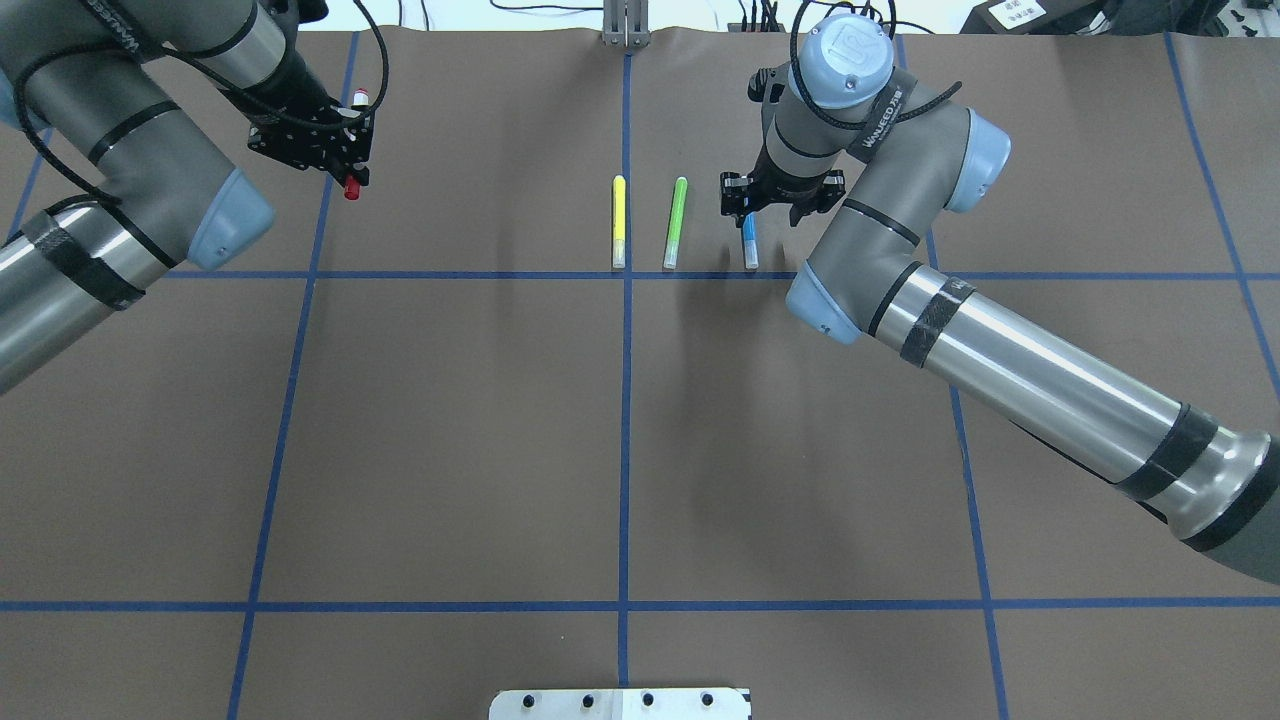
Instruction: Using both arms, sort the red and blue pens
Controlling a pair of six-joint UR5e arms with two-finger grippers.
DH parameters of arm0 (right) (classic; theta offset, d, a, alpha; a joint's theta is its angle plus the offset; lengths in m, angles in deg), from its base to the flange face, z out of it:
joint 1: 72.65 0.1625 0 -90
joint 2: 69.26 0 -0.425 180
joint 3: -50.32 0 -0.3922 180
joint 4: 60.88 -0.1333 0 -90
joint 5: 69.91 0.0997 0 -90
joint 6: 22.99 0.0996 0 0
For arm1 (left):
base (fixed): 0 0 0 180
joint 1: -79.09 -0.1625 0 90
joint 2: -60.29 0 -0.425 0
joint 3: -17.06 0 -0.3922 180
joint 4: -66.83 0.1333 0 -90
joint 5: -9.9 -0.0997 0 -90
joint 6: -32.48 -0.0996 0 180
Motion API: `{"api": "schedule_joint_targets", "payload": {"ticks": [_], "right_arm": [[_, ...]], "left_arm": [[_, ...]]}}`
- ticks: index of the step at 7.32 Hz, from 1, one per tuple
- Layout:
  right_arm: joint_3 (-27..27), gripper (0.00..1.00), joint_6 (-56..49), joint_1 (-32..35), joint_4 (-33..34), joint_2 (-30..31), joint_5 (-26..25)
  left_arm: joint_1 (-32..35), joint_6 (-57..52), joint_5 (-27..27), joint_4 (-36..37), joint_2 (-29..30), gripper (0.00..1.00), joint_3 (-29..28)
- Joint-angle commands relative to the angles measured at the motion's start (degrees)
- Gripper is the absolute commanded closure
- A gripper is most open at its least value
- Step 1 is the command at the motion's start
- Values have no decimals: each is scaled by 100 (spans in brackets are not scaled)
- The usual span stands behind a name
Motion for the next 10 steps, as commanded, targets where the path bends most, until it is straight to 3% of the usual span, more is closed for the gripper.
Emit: {"api": "schedule_joint_targets", "payload": {"ticks": [1,5,7,8,10], "right_arm": [[-72,30,-114,-51,4,-79,5],[-221,38,-132,-183,13,-106,5],[-283,47,-246,-174,13,-114,14],[-283,56,-246,-174,13,-132,23],[-292,84,-255,-174,13,-141,32]], "left_arm": [[-8,-6,1,52,14,100,51],[-8,-173,-8,52,-4,100,25],[-8,-173,-8,52,-12,100,25],[-8,-173,-8,52,-12,100,25],[-8,-173,-8,52,-12,100,34]]}}
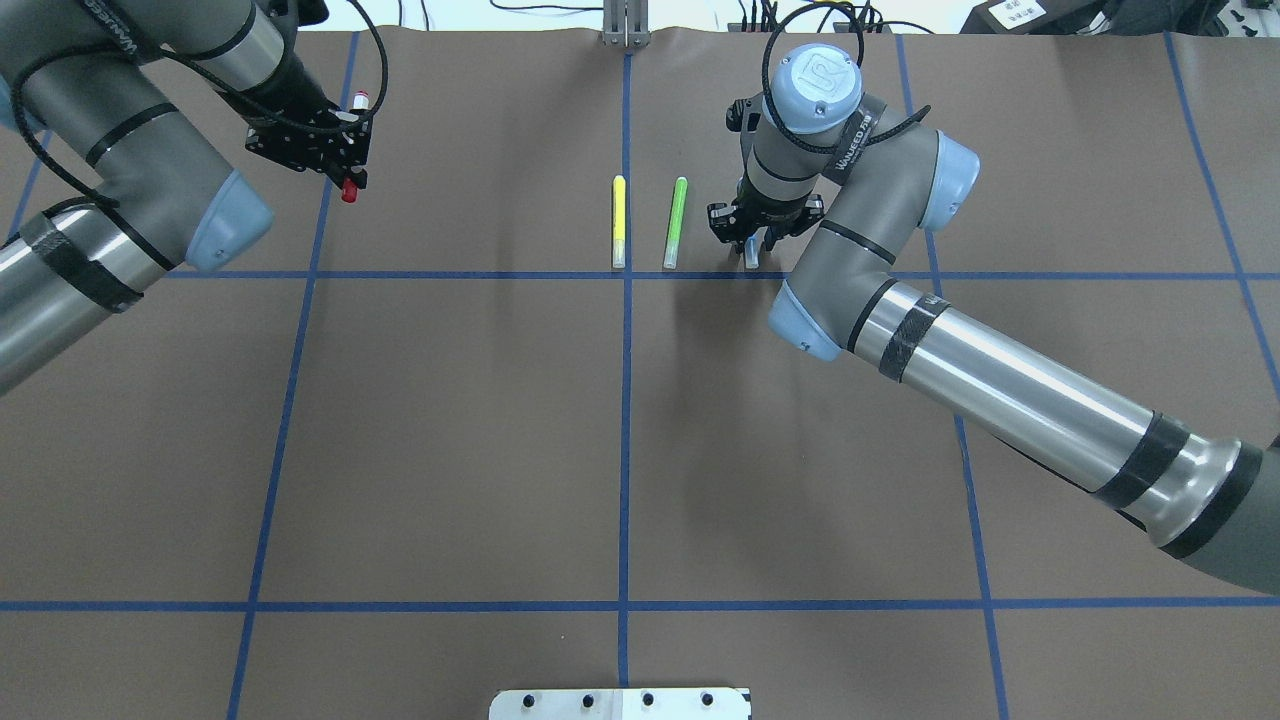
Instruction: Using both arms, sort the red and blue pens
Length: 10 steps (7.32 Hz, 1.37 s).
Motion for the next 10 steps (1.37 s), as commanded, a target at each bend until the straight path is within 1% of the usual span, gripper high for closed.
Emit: {"api": "schedule_joint_targets", "payload": {"ticks": [1,4,5,6,7,8,9,10], "right_arm": [[-5,100,-9,-9,0,-23,8],[29,100,-141,17,0,-49,17],[73,100,-149,113,43,-171,52],[213,100,-184,218,227,-181,183],[545,100,-306,289,759,-146,193],[1001,100,-795,368,1469,2,175],[1484,100,-1252,412,1894,317,88],[1871,100,-1535,578,2029,729,87]], "left_arm": [[0,0,0,0,-5,100,-10],[9,0,0,0,3,100,-1],[17,0,0,0,3,100,8],[61,0,0,9,-14,100,25],[192,-113,0,9,-101,100,60],[306,-480,0,9,-302,100,208],[473,-701,0,78,-470,100,384],[544,-956,-9,392,-506,100,638]]}}
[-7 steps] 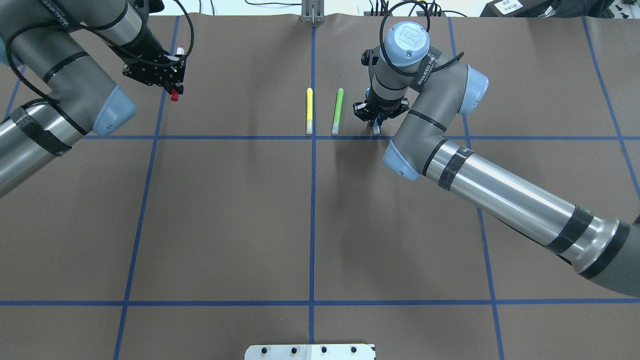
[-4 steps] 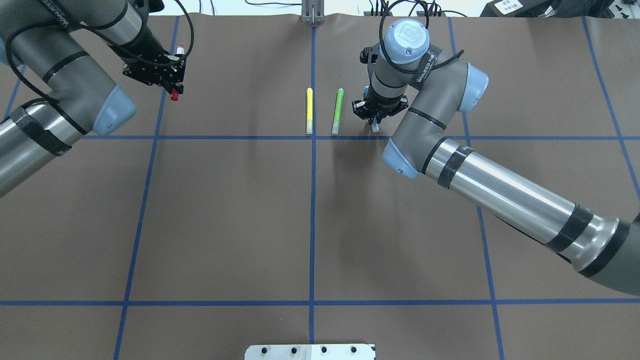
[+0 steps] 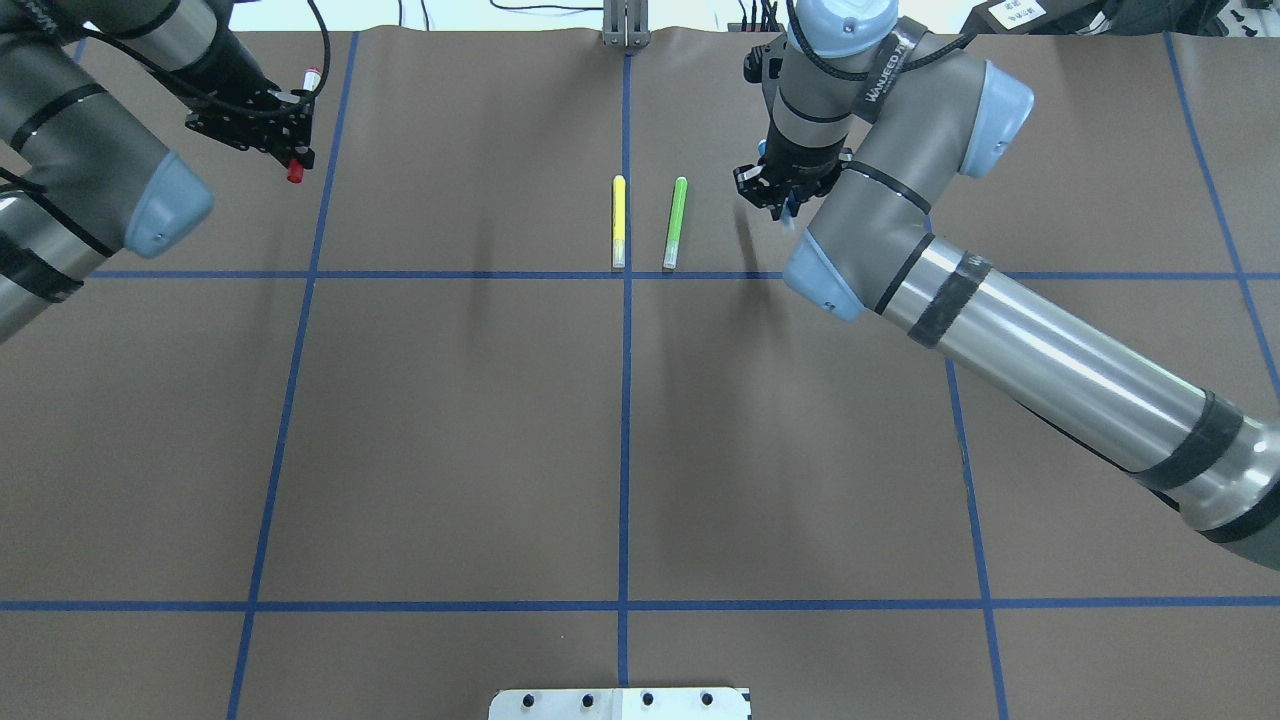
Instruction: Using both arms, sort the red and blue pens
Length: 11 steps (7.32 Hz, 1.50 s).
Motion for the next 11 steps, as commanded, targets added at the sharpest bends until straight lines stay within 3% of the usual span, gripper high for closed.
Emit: {"api": "schedule_joint_targets", "payload": {"ticks": [1,3,5,6,9,11], "right_arm": [[870,100,-1070,340,634,865,-66],[1425,100,-2134,543,1379,1333,-547],[1724,100,-3286,719,2406,1457,-1196],[1961,100,-3691,789,2542,1771,-1313],[2690,100,-3765,1097,2552,2904,-1113],[2938,100,-4515,1517,2552,3643,-1007]], "left_arm": [[191,-737,-59,916,-122,100,657],[201,-1232,-435,1781,-131,100,1178],[279,-1864,-708,2047,-183,100,1206],[428,-2502,-971,2213,-514,100,1398],[1236,-4173,-1253,2758,-1025,100,1653],[1578,-4922,-1466,2777,-1824,100,2074]]}}
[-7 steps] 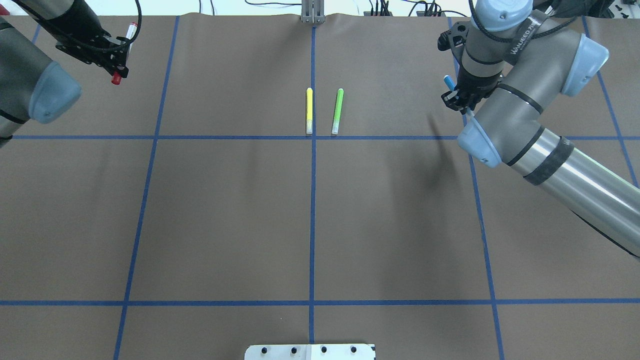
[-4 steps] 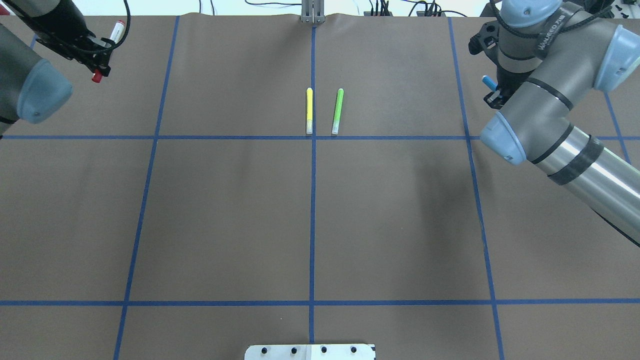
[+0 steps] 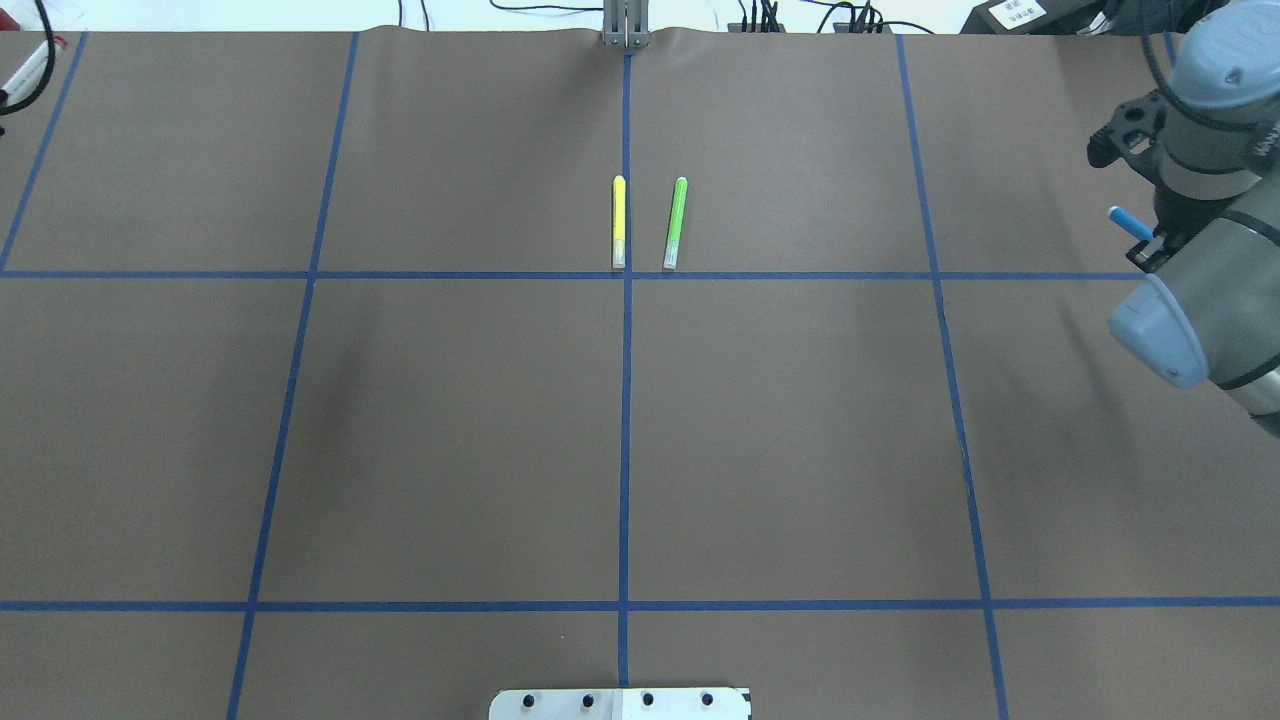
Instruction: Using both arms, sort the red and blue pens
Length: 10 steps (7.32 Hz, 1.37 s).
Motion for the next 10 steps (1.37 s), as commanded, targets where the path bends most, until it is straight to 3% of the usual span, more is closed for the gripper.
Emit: {"api": "schedule_joint_targets", "payload": {"ticks": [1,4,7,9,10], "right_arm": [[153,100,-953,623,2,874,400],[144,100,-1624,1502,167,2016,1173],[266,100,-2676,2600,2007,2415,1361],[642,100,-3424,3015,3519,2670,1352],[758,100,-3714,3034,3822,2827,1352]], "left_arm": [[353,-634,-97,162,-992,100,615],[756,-758,-106,190,-1944,100,820],[934,-785,-71,199,-2490,100,1214],[934,-785,-62,495,-2614,100,1688],[934,-785,-62,724,-2614,100,1917]]}}
